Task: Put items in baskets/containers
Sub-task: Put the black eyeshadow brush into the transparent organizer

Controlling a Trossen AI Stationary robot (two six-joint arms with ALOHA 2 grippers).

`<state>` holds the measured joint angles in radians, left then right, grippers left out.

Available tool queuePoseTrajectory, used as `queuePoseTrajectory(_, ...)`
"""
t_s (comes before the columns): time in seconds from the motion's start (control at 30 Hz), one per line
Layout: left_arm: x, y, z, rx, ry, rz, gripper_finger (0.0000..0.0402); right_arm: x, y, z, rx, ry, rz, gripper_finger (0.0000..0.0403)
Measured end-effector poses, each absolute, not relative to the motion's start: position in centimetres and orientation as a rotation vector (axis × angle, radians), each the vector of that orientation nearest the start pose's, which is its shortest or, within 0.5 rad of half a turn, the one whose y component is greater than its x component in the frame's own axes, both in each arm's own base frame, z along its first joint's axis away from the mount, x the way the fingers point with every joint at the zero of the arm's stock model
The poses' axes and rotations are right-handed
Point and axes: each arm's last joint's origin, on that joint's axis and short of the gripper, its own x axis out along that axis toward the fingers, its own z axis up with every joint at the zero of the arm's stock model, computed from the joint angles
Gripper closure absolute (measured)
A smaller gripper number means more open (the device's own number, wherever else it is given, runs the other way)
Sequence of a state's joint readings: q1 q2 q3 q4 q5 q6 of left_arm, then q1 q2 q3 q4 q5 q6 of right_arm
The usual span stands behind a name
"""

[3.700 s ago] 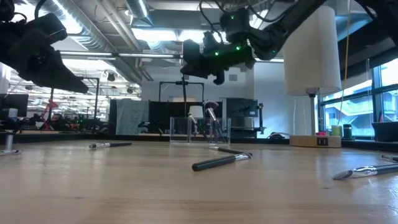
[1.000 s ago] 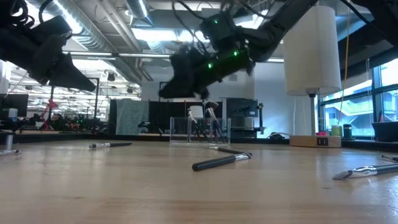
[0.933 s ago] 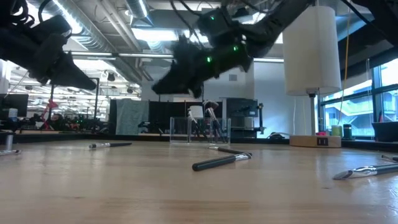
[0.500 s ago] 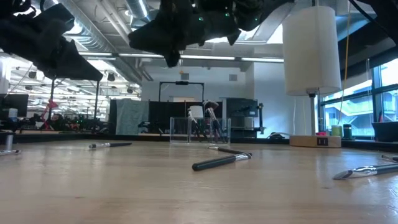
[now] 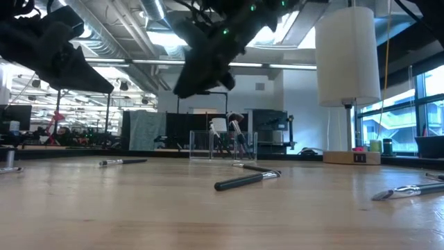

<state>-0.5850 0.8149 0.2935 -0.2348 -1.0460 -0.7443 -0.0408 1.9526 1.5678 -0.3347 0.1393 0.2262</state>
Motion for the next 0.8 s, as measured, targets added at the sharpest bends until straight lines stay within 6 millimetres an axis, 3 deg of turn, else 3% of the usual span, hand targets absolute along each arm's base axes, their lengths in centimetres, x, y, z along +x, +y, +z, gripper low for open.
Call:
queuePoseTrajectory(0.17,13.3,-5.7,16.7,-0.144,0.328,0.607,0.0354,43.3,-1.5,26.4,0.16,0.814,-0.363,0.0295)
queuePoseTrajectory(0.3,13.3,-5.8,16.4,-0.139,0.325,0.626,0.0354,42.6,-1.5,25.9,0.268,0.9,-0.377,0.0295)
queuePoseTrajectory(0.53,13.7,-6.1,16.1,-0.155,0.357,0.591,0.0354,42.0,-1.5,23.4,0.417,1.066,-0.453,0.0295)
queuePoseTrajectory(0.8,13.8,-6.2,15.9,-0.165,0.387,0.561,0.0354,41.6,-3.9,19.8,0.581,1.267,-0.529,0.0295)
